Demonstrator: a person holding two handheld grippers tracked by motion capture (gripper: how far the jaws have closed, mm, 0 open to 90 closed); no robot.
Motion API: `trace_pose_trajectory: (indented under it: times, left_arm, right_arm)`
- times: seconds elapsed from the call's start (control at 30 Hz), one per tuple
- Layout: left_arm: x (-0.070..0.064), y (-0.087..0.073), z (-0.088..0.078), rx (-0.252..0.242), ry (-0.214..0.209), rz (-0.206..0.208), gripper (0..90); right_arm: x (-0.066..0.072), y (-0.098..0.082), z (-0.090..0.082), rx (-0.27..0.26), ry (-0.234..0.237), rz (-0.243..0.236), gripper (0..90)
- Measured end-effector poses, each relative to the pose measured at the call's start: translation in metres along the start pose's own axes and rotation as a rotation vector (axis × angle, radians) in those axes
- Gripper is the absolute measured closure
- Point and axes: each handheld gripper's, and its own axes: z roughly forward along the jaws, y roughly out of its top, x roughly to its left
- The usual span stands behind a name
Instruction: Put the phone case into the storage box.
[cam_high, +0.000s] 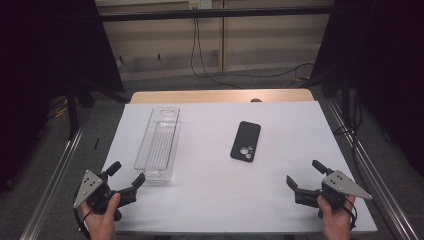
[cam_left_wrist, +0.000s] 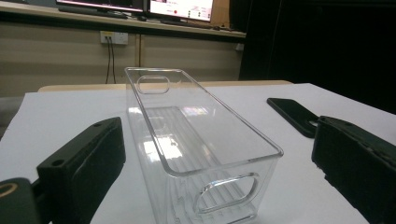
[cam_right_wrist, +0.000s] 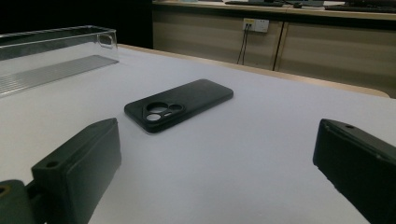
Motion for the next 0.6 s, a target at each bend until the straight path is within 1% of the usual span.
trace_pose_trajectory:
  times: [0.1,0.13,0.27,0.37,0.43,0.47,0.53,0.57,0.6]
  left_arm:
    - [0.0003,-0.0003,0.0008,0.007,-0.004,-0.002,2.9]
    - [-0.0001,-0.0005,0.0013,0.012,-0.006,-0.003,3.0]
    - [-0.0006,-0.0009,0.0023,0.015,-0.014,-0.005,2.9]
    - [-0.0007,-0.0012,0.0020,0.020,-0.014,0.002,2.9]
    - [-0.0010,-0.0018,0.0021,0.024,-0.014,-0.002,2.9]
    - [-0.0009,-0.0018,0.0020,0.028,-0.019,0.002,2.9]
    - [-0.0011,-0.0017,0.0016,0.024,-0.014,0.007,2.9]
    - [-0.0014,-0.0011,0.0014,0.021,-0.025,0.004,2.9]
    - [-0.0014,-0.0011,0.0014,0.021,-0.025,0.004,2.9]
  right_arm:
    - [-0.0007,-0.0007,0.0002,0.002,-0.006,-0.010,0.5]
    - [-0.0011,-0.0013,0.0008,0.009,-0.002,0.001,0.4]
    - [0.0002,-0.0012,0.0019,0.007,0.009,0.000,0.3]
    - [0.0010,-0.0013,0.0028,0.003,0.017,0.002,0.2]
    - [0.0039,-0.0015,0.0051,0.006,0.021,-0.003,0.2]
    - [0.0051,-0.0016,0.0056,0.007,0.025,0.004,0.2]
    - [0.0062,-0.0015,0.0065,0.006,0.028,0.004,0.2]
    - [0.0082,-0.0010,0.0081,0.008,0.039,-0.001,0.1]
    - [0.0082,-0.0010,0.0081,0.008,0.039,-0.001,0.1]
